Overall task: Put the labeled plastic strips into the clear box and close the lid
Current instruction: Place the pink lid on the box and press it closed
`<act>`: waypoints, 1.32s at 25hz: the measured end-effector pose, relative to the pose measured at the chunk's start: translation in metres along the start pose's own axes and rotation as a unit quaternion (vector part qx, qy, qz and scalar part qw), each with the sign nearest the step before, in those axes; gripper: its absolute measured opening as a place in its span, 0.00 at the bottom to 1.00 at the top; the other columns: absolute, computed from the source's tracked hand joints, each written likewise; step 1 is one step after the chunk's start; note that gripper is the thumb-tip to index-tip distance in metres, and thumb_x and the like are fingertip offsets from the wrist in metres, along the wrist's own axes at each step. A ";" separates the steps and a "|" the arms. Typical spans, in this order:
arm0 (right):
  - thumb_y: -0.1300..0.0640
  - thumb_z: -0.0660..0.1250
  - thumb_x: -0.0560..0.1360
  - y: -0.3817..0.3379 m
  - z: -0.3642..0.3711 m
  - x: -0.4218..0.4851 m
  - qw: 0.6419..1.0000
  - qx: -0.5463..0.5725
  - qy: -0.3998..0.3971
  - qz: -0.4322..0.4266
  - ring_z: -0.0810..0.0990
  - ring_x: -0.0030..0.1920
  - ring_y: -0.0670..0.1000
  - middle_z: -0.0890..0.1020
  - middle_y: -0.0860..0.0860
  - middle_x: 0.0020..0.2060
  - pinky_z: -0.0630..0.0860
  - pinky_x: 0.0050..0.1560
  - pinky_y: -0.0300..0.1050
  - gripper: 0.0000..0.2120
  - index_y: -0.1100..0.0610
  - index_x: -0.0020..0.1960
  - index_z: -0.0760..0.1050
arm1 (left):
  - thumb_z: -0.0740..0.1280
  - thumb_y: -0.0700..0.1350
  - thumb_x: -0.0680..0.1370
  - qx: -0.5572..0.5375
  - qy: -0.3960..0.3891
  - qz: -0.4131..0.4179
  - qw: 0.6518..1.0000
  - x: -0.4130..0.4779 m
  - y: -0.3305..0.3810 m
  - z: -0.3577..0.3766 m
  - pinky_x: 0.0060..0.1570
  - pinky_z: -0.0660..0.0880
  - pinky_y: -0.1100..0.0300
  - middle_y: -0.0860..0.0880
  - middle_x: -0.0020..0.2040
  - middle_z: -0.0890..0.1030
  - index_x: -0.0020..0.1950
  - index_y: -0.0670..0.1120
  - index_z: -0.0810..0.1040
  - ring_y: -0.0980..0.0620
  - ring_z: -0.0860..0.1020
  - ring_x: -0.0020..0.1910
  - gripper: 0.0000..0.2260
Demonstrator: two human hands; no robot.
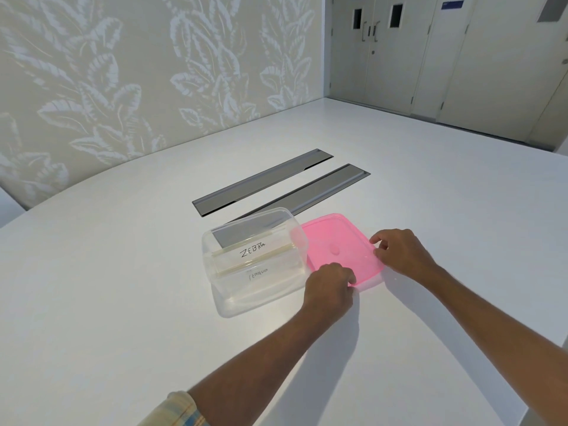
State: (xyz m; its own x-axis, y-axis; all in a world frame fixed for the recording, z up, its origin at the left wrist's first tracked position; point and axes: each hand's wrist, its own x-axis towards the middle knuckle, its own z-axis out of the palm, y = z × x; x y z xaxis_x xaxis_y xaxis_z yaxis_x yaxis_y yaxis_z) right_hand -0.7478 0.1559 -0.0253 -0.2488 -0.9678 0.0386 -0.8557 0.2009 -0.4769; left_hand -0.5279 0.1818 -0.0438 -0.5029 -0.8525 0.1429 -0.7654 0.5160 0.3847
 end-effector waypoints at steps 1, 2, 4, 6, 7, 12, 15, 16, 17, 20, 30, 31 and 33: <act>0.60 0.71 0.74 -0.002 -0.005 0.001 1.000 0.001 0.006 -0.005 0.83 0.41 0.51 0.83 0.44 0.36 0.82 0.48 0.48 0.13 0.52 0.55 0.87 | 0.69 0.47 0.79 -0.003 0.004 -0.001 1.000 0.001 0.000 -0.001 0.49 0.73 0.55 0.50 0.53 0.84 0.59 0.51 0.84 0.47 0.81 0.55 0.10; 0.61 0.70 0.73 -0.005 -0.010 0.001 1.000 0.002 0.011 -0.010 0.82 0.41 0.50 0.83 0.44 0.36 0.81 0.47 0.46 0.13 0.52 0.54 0.88 | 0.70 0.49 0.79 -0.008 0.010 -0.003 1.000 0.002 0.001 -0.004 0.48 0.73 0.55 0.50 0.53 0.84 0.59 0.52 0.84 0.47 0.81 0.55 0.10; 0.61 0.71 0.71 -0.014 -0.022 0.002 1.000 0.013 0.023 -0.014 0.82 0.40 0.48 0.84 0.45 0.37 0.80 0.46 0.43 0.13 0.53 0.53 0.88 | 0.73 0.53 0.77 -0.017 0.033 -0.003 0.999 0.003 0.006 -0.010 0.48 0.75 0.54 0.50 0.54 0.84 0.61 0.52 0.83 0.47 0.82 0.53 0.14; 0.62 0.72 0.70 -0.024 -0.034 0.002 0.999 0.028 0.036 -0.014 0.83 0.41 0.48 0.87 0.47 0.41 0.82 0.47 0.44 0.13 0.53 0.51 0.89 | 0.74 0.55 0.76 -0.016 0.063 0.006 0.998 0.005 0.010 -0.016 0.48 0.77 0.53 0.50 0.56 0.84 0.64 0.52 0.82 0.46 0.83 0.52 0.18; 0.62 0.72 0.69 -0.030 -0.040 0.001 0.998 0.034 0.044 -0.018 0.84 0.41 0.48 0.88 0.47 0.42 0.82 0.47 0.45 0.12 0.53 0.50 0.89 | 0.74 0.55 0.77 -0.012 0.078 0.009 0.997 0.006 0.012 -0.019 0.48 0.78 0.53 0.50 0.56 0.84 0.65 0.52 0.82 0.46 0.83 0.52 0.18; 0.53 0.74 0.76 -0.051 -0.060 -0.004 0.985 0.144 0.067 -0.063 0.84 0.32 0.45 0.87 0.45 0.34 0.82 0.38 0.43 0.05 0.49 0.44 0.88 | 0.69 0.49 0.79 0.052 0.167 0.023 0.984 0.003 0.014 -0.040 0.35 0.74 0.55 0.51 0.49 0.83 0.59 0.51 0.84 0.43 0.83 0.43 0.10; 0.44 0.76 0.76 -0.060 -0.066 -0.005 0.947 0.310 0.057 -0.063 0.87 0.38 0.48 0.88 0.47 0.39 0.84 0.38 0.40 0.09 0.49 0.47 0.88 | 0.67 0.48 0.80 0.068 0.204 0.013 0.976 0.003 0.012 -0.059 0.32 0.71 0.55 0.51 0.47 0.82 0.56 0.50 0.83 0.42 0.82 0.40 0.08; 0.42 0.75 0.75 -0.062 -0.066 -0.004 0.937 0.340 0.057 -0.059 0.88 0.40 0.48 0.88 0.48 0.40 0.84 0.38 0.40 0.10 0.48 0.48 0.88 | 0.66 0.48 0.80 0.067 0.214 0.005 0.975 0.002 0.010 -0.066 0.32 0.72 0.55 0.51 0.47 0.82 0.56 0.51 0.82 0.42 0.82 0.40 0.08; 0.41 0.75 0.75 -0.064 -0.065 -0.004 0.931 0.356 0.056 -0.053 0.88 0.41 0.48 0.88 0.47 0.41 0.83 0.39 0.40 0.11 0.48 0.48 0.88 | 0.65 0.48 0.81 0.063 0.222 -0.006 0.973 0.002 0.008 -0.073 0.32 0.73 0.54 0.51 0.47 0.82 0.57 0.51 0.82 0.42 0.82 0.40 0.08; 0.41 0.76 0.74 -0.069 -0.056 -0.002 0.927 0.371 0.045 -0.042 0.88 0.43 0.48 0.88 0.46 0.42 0.84 0.39 0.42 0.11 0.48 0.48 0.87 | 0.64 0.49 0.82 0.012 0.243 -0.045 0.969 0.001 0.000 -0.094 0.39 0.76 0.52 0.52 0.50 0.83 0.59 0.52 0.81 0.44 0.82 0.45 0.09; 0.41 0.76 0.75 -0.089 -0.030 0.017 0.932 0.352 0.083 0.036 0.83 0.56 0.51 0.84 0.47 0.55 0.79 0.62 0.51 0.20 0.50 0.63 0.82 | 0.69 0.44 0.80 -0.249 0.288 -0.155 0.911 -0.013 -0.033 -0.155 0.48 0.78 0.55 0.57 0.46 0.86 0.54 0.50 0.83 0.51 0.82 0.47 0.06; 0.42 0.75 0.76 -0.091 -0.029 0.020 0.930 0.355 0.084 0.038 0.83 0.57 0.52 0.84 0.48 0.56 0.79 0.63 0.52 0.20 0.50 0.63 0.81 | 0.69 0.44 0.80 -0.272 0.289 -0.168 0.902 -0.014 -0.038 -0.161 0.48 0.77 0.55 0.57 0.46 0.86 0.54 0.51 0.84 0.51 0.82 0.47 0.06; 0.44 0.75 0.76 -0.095 -0.029 0.025 0.922 0.378 0.075 0.031 0.84 0.56 0.54 0.86 0.49 0.53 0.81 0.61 0.55 0.15 0.52 0.58 0.83 | 0.68 0.44 0.80 -0.319 0.290 -0.191 0.882 -0.016 -0.048 -0.171 0.47 0.79 0.54 0.56 0.44 0.86 0.52 0.52 0.84 0.52 0.83 0.46 0.06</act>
State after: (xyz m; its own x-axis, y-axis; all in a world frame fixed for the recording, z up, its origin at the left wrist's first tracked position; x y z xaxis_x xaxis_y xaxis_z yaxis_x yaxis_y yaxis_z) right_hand -0.6858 0.1167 0.0464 -0.3960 -0.9144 0.0845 -0.2899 0.0371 -0.9563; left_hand -0.4146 0.1557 0.0908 0.1739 -0.9490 0.2630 -0.3601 0.1873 0.9139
